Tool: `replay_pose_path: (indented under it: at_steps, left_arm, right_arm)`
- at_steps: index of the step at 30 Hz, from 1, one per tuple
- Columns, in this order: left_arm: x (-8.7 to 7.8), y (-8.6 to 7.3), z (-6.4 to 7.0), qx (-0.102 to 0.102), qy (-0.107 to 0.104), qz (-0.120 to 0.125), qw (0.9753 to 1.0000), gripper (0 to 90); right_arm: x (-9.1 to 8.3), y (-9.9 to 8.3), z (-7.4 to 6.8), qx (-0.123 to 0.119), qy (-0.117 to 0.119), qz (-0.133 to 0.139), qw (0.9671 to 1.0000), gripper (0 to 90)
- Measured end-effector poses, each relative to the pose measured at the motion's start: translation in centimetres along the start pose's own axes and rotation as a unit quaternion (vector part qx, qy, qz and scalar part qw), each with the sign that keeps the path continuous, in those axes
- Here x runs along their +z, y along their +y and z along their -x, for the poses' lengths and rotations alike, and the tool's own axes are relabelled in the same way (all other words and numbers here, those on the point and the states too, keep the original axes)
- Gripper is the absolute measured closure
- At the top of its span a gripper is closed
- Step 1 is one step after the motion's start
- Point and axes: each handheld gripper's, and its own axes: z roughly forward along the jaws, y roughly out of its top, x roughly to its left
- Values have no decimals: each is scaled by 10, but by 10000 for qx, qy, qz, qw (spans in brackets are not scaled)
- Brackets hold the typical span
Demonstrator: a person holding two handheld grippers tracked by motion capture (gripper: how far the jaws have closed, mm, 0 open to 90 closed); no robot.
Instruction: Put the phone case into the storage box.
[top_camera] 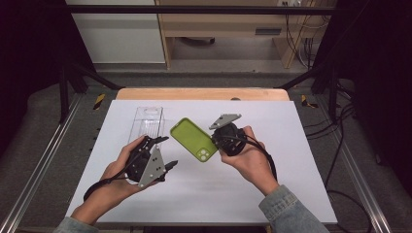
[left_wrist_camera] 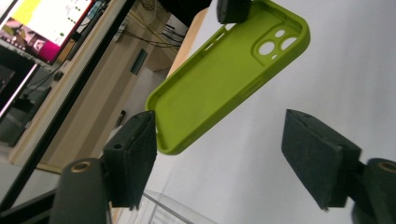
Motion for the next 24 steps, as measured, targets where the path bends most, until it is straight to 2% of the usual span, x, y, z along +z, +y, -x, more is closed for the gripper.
replay_pose_path:
  at_steps: [3, 4, 6, 8, 9, 11, 12, 13, 19, 24]
  left_arm:
    - [7, 2, 3, 119, -150, 7, 9998, 319]
    - [8, 3, 3, 218, -188, -44, 9996, 325]
    - [13, 5, 5, 209, -255, 50, 9994, 341]
    - [14, 6, 4, 438, -286, -63, 9986, 369]
    - [16, 6, 5, 346, -299, 21, 9990, 372]
    - [17, 8, 4, 544, -302, -72, 9980, 393]
    - [19, 8, 6, 437, -300, 48, 9986, 406]
    - [17, 10, 2, 778, -311, -206, 9963, 413]
    - [24, 14, 6, 1038, -384, -191, 9937, 461]
    - [27, 16, 9, 1174, -416, -184, 9920, 492]
  right_arm:
    - [2, 1, -1, -21, 14, -36, 10000, 885]
    - [3, 2, -2, -13, 29, -37, 10000, 884]
    - [4, 3, -3, -23, 57, -35, 10000, 884]
    - [5, 4, -4, -37, 77, -46, 10000, 884]
    - [6, 4, -4, -31, 81, -50, 9999, 885]
    - [6, 5, -4, -37, 101, -64, 9999, 884]
    - [6, 6, -4, -33, 101, -85, 9999, 884]
    - [7, 6, -4, -38, 112, -79, 9999, 884]
    - [7, 9, -3, -7, 143, -87, 9999, 884]
    - [8, 11, -3, -20, 165, -124, 9998, 884]
